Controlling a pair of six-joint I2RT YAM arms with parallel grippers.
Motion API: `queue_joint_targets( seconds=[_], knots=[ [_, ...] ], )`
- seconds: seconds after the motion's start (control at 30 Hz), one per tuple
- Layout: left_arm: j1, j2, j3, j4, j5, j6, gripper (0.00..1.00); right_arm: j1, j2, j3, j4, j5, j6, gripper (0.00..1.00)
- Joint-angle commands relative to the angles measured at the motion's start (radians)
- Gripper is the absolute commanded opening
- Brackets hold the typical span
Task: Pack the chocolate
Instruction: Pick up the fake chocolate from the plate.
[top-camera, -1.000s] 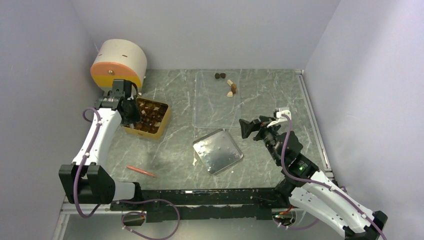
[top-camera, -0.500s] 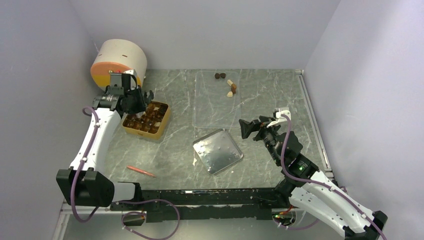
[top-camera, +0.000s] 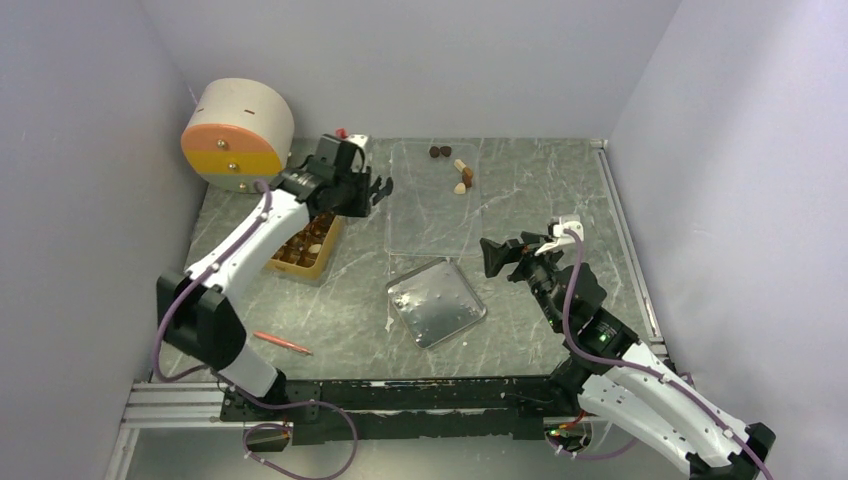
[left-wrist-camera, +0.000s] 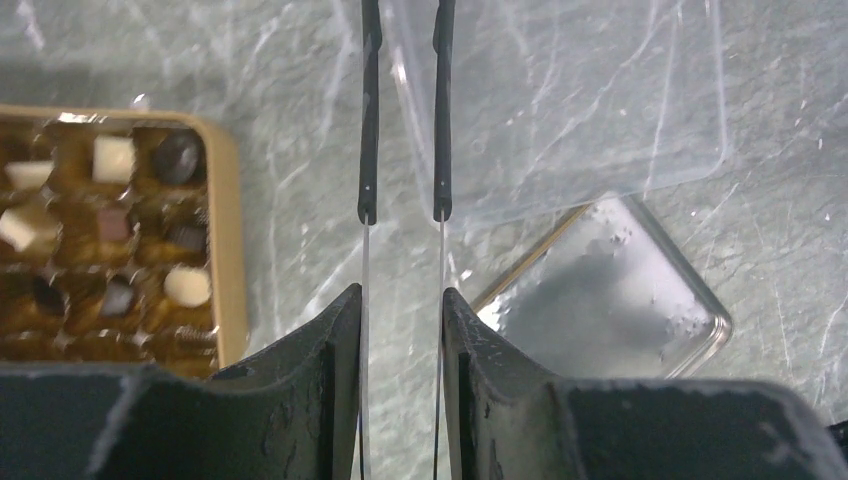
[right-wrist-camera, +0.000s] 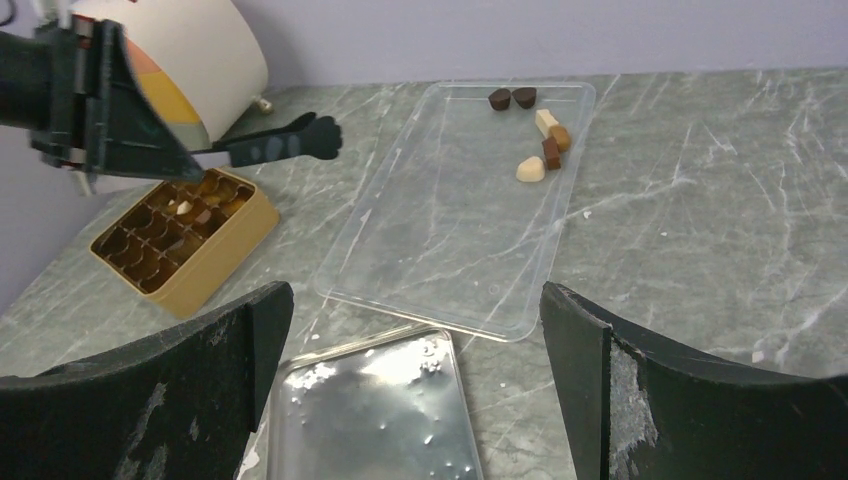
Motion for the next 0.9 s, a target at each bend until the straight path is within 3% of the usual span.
queue_joint_targets(
  seconds=[0.0, 0.17, 0.33, 0.87],
  knots=[
    [-0.083, 0.081, 0.099, 0.114, -0.055, 0.026, 0.35, -0.001, -0.016, 0.037, 0.014, 0.021, -0.013, 1.0],
    [-0.177, 0.186, 0.13, 0.228, -0.123, 0.063, 0.37, -0.001, -0.009, 0.047, 0.013, 0.02, -0.01, 1.0],
    [-0.231, 0.32, 0.197, 0.305, -0.085, 0.096, 0.38, -0.001, 0.001, 0.057, 0.005, 0.018, -0.011, 1.0],
    [-0.246, 0.596, 0.402, 0.354, -0.061, 0.19, 0.4, -0.001, -0.018, 0.069, -0.029, 0.046, -0.026, 1.0]
  ],
)
